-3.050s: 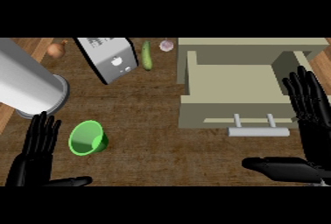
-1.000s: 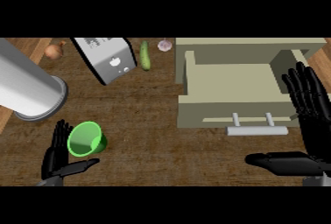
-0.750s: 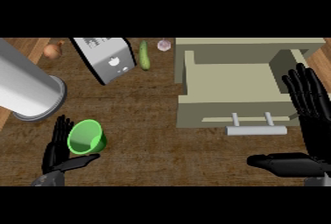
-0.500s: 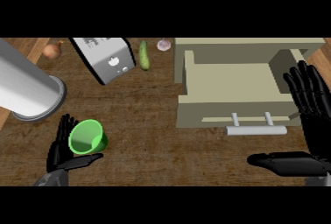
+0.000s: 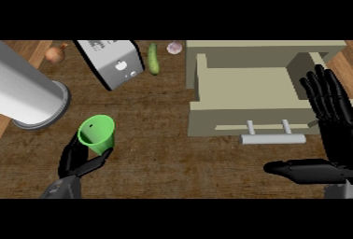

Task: Pick up the cup, place it into the drawer and close the drawer

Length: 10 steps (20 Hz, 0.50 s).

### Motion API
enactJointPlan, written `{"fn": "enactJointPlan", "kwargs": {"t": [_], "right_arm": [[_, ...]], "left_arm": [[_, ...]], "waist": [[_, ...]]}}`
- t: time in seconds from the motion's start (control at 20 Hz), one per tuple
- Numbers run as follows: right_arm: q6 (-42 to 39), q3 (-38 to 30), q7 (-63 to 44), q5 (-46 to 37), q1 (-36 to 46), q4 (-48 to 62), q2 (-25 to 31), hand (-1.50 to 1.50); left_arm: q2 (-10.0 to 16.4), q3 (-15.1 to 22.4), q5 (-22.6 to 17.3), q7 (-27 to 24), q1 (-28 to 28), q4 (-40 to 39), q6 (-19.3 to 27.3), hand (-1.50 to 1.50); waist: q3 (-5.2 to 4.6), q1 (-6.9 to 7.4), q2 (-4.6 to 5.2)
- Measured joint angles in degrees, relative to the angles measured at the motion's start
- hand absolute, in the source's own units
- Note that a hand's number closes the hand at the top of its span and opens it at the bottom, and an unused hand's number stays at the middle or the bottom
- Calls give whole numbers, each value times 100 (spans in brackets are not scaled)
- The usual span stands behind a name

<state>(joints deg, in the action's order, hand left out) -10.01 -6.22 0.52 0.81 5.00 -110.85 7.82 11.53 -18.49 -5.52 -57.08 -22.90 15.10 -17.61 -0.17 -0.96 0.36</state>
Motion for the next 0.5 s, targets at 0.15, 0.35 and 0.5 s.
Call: {"fn": "enactJointPlan", "kwargs": {"t": [0.15,0.35,0.5], "right_arm": [[-70,-61,14,68,10,34,63,-150],[-71,-32,137,7,-65,119,26,-150],[-43,-58,49,-3,43,142,52,-150]], "left_arm": [[-61,46,-27,93,-52,62,-192,150],[-151,23,-170,206,-123,197,-436,150],[-165,36,-198,146,-114,329,-460,150]], "waist": [[-1,-2,0],[1,10,-2],[1,17,-2]]}}
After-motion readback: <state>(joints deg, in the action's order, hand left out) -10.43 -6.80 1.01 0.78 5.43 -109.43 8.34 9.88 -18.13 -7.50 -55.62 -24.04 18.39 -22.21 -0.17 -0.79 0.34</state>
